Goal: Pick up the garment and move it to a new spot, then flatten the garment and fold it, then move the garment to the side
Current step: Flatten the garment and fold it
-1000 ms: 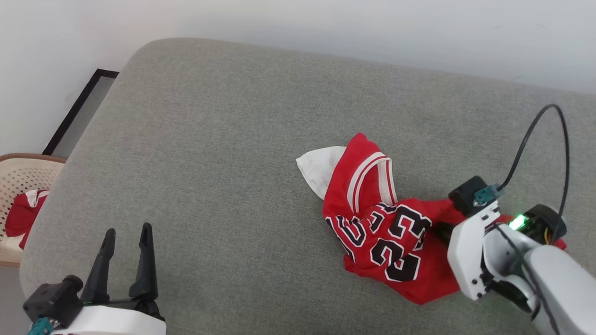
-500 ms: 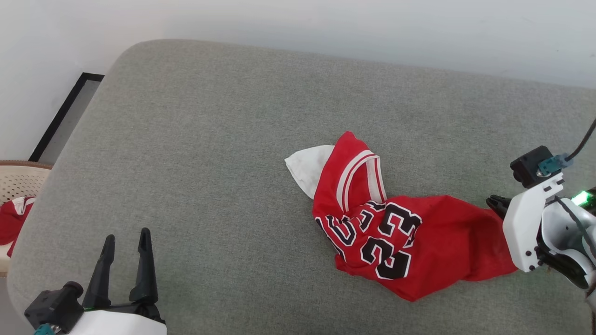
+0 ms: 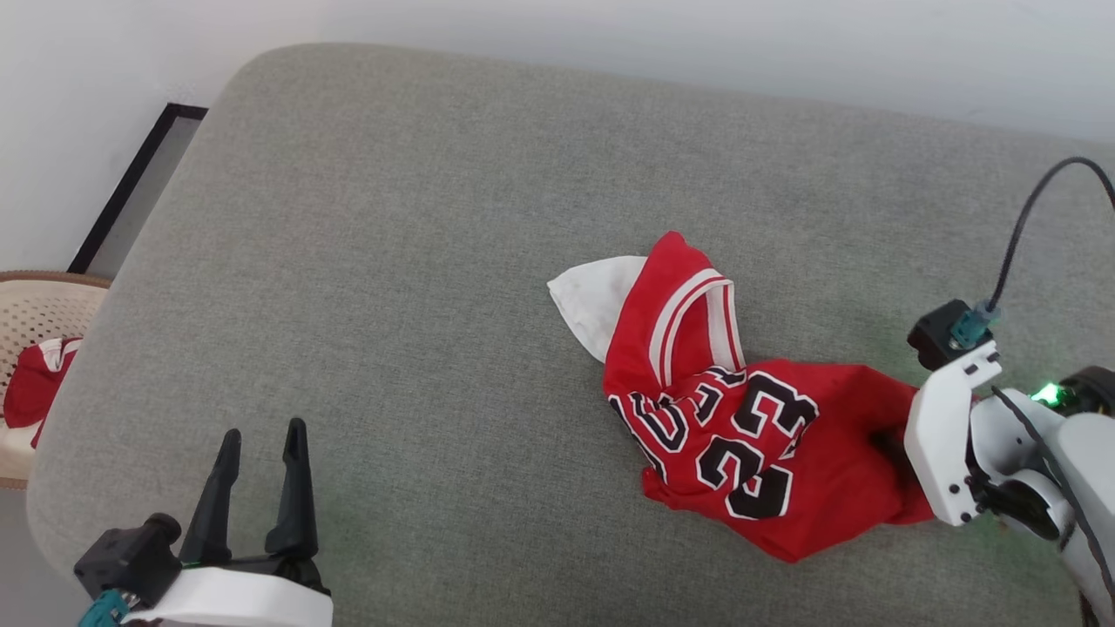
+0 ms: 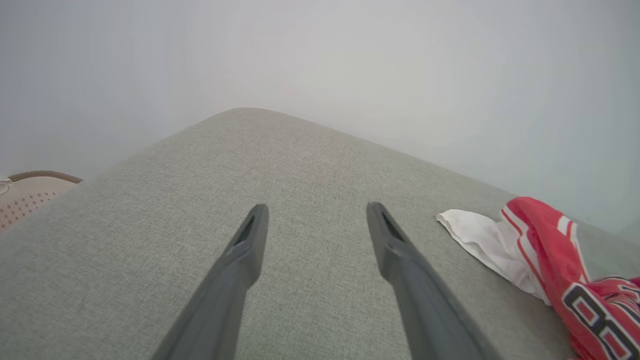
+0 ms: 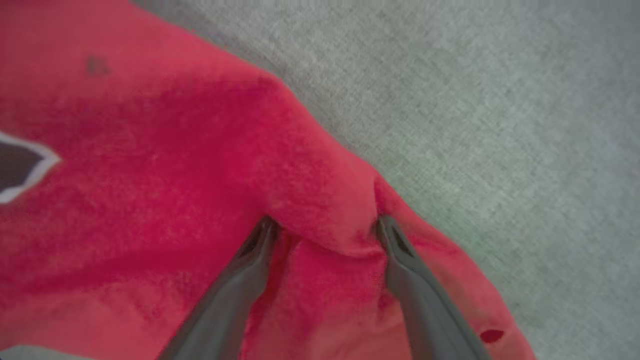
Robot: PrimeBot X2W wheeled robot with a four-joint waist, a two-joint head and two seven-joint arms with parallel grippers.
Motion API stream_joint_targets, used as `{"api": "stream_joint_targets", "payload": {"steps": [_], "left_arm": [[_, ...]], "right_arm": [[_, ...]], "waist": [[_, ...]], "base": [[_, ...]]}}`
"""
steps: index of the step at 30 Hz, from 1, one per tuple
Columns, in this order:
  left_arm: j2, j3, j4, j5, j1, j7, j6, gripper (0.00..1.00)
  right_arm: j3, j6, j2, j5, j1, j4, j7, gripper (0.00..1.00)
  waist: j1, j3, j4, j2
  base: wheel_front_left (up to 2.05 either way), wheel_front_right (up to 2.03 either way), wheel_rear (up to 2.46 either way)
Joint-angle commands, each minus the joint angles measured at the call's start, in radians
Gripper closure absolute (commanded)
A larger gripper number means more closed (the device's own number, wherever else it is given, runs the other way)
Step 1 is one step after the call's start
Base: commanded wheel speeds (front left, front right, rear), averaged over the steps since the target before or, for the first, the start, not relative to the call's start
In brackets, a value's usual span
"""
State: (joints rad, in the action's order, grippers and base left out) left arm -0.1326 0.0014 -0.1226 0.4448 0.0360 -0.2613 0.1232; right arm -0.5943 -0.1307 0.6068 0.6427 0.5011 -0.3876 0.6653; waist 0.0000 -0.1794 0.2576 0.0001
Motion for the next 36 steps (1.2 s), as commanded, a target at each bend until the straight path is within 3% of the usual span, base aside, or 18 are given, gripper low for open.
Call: {"api": "stream_joint_targets", "payload": {"steps": [1, 2, 10, 20, 31, 36], "left_arm": [[0.002, -0.001, -0.004, -0.003, -0.018, -0.005, 0.003, 0.00], [0.002, -0.002, -0.007, -0.004, -0.017, -0.005, 0.004, 0.00], [0.007, 0.011, -0.014, 0.000, -0.014, -0.005, 0.007, 0.00], [0.001, 0.013, -0.006, 0.008, -0.020, -0.005, 0.006, 0.00], [-0.014, 0.024, -0.003, 0.018, -0.028, -0.005, 0.006, 0.00], [-0.018, 0.029, -0.008, 0.017, -0.021, -0.005, 0.006, 0.00]], "right_arm": [[-0.030, 0.000, -0.016, 0.009, 0.006, -0.035, -0.003, 0.49], [-0.047, 0.000, -0.021, 0.017, 0.011, -0.047, -0.013, 1.00], [-0.063, 0.003, 0.049, 0.050, 0.076, -0.110, -0.085, 1.00], [0.029, 0.002, 0.167, 0.040, 0.109, -0.149, -0.178, 1.00], [0.142, 0.002, 0.196, -0.052, 0.119, -0.164, -0.237, 1.00], [0.137, 0.002, 0.178, -0.039, 0.081, -0.092, -0.236, 1.00]], "waist": [[0.0000, -0.007, 0.007, -0.0001], [0.0000, -0.009, 0.009, -0.0001], [0.0000, -0.005, -0.003, -0.0001], [0.0000, -0.003, -0.046, -0.0001], [0.0000, 0.000, -0.093, -0.0001], [0.0000, 0.006, -0.108, -0.0001]], "base": [[0.00, 0.00, 0.00], [0.00, 0.00, 0.00], [0.00, 0.00, 0.00], [0.00, 0.00, 0.00], [0.00, 0.00, 0.00], [0.00, 0.00, 0.00]]}}
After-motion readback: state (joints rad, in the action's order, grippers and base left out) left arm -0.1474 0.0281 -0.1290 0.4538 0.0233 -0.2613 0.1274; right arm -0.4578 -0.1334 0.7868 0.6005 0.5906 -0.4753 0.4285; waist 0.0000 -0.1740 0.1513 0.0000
